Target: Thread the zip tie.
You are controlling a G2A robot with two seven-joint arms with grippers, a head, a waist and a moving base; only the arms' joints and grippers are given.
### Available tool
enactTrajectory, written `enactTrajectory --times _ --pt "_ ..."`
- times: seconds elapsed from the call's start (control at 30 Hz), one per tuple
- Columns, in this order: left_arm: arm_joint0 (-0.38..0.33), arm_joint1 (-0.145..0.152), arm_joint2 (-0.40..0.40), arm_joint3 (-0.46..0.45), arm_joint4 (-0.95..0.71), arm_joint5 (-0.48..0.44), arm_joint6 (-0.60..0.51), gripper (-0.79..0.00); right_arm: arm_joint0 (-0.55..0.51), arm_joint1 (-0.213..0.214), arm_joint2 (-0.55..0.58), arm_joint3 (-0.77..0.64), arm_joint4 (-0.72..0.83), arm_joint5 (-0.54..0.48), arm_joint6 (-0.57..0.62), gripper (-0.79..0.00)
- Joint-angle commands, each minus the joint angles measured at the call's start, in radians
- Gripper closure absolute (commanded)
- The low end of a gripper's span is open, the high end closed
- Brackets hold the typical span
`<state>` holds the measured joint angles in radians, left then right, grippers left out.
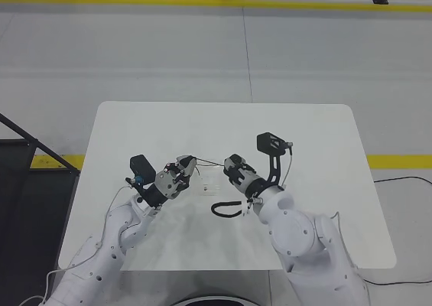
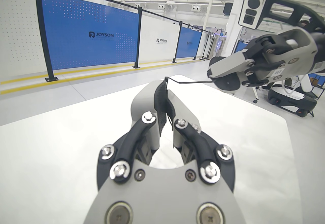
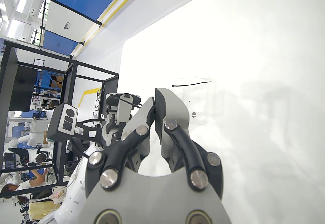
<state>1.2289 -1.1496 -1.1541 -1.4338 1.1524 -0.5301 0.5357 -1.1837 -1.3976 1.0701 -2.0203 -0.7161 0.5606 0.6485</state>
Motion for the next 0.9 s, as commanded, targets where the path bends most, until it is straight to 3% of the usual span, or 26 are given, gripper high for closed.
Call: enactTrajectory --times 0.0,0.87 --pt "0.0 0.0 0.0 0.0 0.0 0.0 0.0 0.0 0.001 0.0 0.0 0.001 0.0 0.0 0.002 0.0" --pt "0.0 0.0 0.0 0.0 0.0 0.0 0.0 0.0 -0.009 -0.002 0.008 -0.002 0.004 -0.008 -0.004 0.0"
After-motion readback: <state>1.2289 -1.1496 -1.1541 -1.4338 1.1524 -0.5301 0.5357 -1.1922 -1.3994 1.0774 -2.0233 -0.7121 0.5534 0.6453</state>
